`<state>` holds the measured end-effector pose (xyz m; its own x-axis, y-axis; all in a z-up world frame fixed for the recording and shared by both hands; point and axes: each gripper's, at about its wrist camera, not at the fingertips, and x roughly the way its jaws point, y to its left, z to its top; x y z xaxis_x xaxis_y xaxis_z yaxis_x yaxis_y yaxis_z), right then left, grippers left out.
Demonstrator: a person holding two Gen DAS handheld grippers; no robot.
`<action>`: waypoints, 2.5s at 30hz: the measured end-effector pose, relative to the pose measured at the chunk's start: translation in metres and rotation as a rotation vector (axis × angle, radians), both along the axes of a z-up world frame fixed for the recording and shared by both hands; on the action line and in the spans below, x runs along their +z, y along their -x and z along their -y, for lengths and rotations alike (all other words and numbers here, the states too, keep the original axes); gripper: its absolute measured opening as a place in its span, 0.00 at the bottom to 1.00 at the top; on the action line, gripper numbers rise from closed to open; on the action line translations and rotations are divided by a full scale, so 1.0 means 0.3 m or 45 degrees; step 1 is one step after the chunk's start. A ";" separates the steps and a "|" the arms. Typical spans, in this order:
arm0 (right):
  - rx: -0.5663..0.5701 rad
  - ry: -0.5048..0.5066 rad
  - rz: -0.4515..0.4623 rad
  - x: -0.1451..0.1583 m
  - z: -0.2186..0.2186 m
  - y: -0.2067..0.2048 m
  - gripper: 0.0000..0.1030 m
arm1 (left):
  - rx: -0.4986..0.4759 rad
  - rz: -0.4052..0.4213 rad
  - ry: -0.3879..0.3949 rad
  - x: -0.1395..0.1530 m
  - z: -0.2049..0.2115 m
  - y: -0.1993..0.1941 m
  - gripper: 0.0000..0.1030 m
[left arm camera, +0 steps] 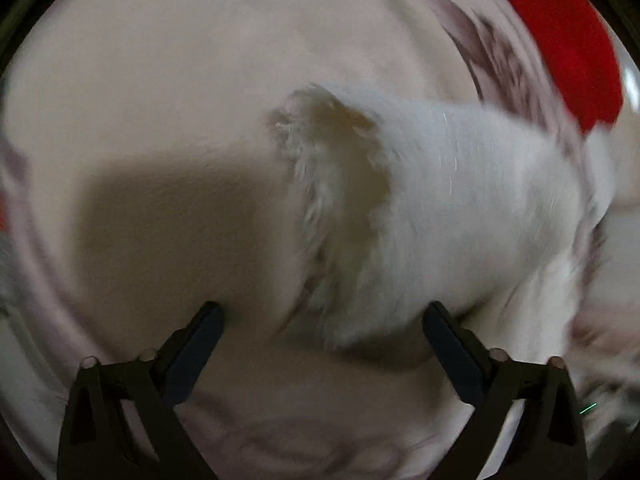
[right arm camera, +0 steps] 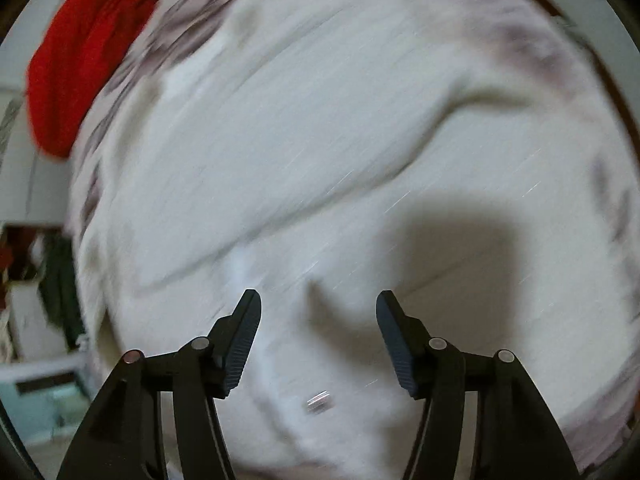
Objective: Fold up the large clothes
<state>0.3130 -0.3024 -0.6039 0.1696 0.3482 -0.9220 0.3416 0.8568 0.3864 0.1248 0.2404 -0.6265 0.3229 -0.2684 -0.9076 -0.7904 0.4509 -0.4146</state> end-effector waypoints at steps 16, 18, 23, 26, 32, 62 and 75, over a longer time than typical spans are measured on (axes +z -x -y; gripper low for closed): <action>0.083 0.086 -0.042 -0.072 -0.436 0.085 0.65 | 0.024 0.322 -0.291 0.125 -0.496 -0.235 0.10; 0.075 0.096 -0.049 -0.076 -0.459 0.086 0.65 | -0.019 0.257 -0.227 0.062 -0.504 -0.250 0.15; 0.035 0.087 -0.072 -0.078 -0.496 0.042 0.70 | 0.108 0.193 -0.032 0.026 -0.487 -0.116 0.60; 0.009 0.038 -0.072 -0.072 -0.484 0.037 0.75 | 0.246 0.202 0.039 0.063 -0.435 -0.011 0.73; -0.020 0.025 -0.059 -0.059 -0.433 0.005 0.78 | 0.439 0.321 0.339 -0.006 -0.302 -0.110 0.74; -0.003 0.491 -0.011 0.129 0.085 -0.217 0.84 | -1.029 0.586 -0.555 0.653 1.101 -1.021 0.09; -0.223 0.151 0.054 0.109 0.655 -0.022 0.85 | -1.438 0.382 -0.451 0.384 1.688 -1.083 0.89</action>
